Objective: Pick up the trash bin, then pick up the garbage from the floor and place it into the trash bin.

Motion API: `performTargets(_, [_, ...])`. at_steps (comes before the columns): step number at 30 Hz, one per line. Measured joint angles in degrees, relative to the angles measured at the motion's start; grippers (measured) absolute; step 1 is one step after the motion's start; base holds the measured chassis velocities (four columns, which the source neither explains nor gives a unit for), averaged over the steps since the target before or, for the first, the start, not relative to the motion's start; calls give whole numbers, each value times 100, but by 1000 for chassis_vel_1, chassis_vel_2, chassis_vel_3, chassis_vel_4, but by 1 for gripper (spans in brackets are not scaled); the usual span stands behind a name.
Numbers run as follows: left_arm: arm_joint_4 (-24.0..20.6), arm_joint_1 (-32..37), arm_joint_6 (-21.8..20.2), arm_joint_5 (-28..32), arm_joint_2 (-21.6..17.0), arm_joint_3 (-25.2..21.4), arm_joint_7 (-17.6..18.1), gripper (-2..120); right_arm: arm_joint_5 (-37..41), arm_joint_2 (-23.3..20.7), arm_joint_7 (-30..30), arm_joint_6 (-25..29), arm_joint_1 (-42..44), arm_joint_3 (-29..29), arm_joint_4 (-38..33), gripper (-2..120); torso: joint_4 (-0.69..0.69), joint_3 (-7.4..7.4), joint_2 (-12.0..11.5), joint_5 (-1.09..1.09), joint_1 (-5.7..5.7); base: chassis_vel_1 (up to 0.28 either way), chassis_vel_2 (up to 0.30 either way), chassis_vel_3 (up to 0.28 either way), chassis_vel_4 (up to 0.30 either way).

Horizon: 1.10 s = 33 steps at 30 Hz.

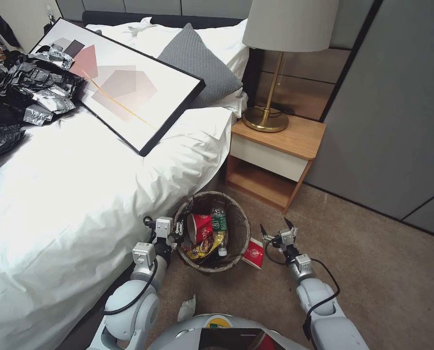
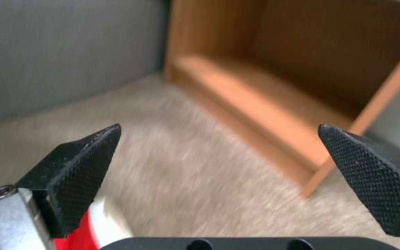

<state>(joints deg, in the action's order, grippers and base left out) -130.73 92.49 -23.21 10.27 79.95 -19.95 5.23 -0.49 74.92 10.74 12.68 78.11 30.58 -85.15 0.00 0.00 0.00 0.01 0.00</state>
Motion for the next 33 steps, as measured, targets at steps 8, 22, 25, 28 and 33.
performTargets(8, [6, 22, -7, -21, 1, -2, 0, 6, -212, -170, 692, 134, -484, -113, 794, 100, -1, 0, 0, -1, 0, 0, 0, 0, 0])
performTargets(22, [21, 46, -12, -70, 22, 20, 2, 6, -430, -207, 1215, 357, -913, -175, 1456, 100, 0, 0, 0, -1, 0, 0, 0, 0, 0])
performTargets(25, [21, 47, -13, -73, 23, 20, 2, 6, -499, -213, 1265, 387, -971, -185, 1562, 100, 0, 0, 0, -1, 0, 0, 0, 0, 0])
performTargets(28, [21, 47, -13, -73, 23, 21, 2, 6, -536, -215, 1281, 396, -994, -189, 1605, 100, 0, 0, 0, -1, 0, 0, 0, 0, 0])
performTargets(33, [26, 49, -17, -80, 23, 24, 5, 6, -711, -214, 1467, 562, -1205, -229, 2009, 100, -3, 0, 0, -1, 0, 0, 0, 0, 0])
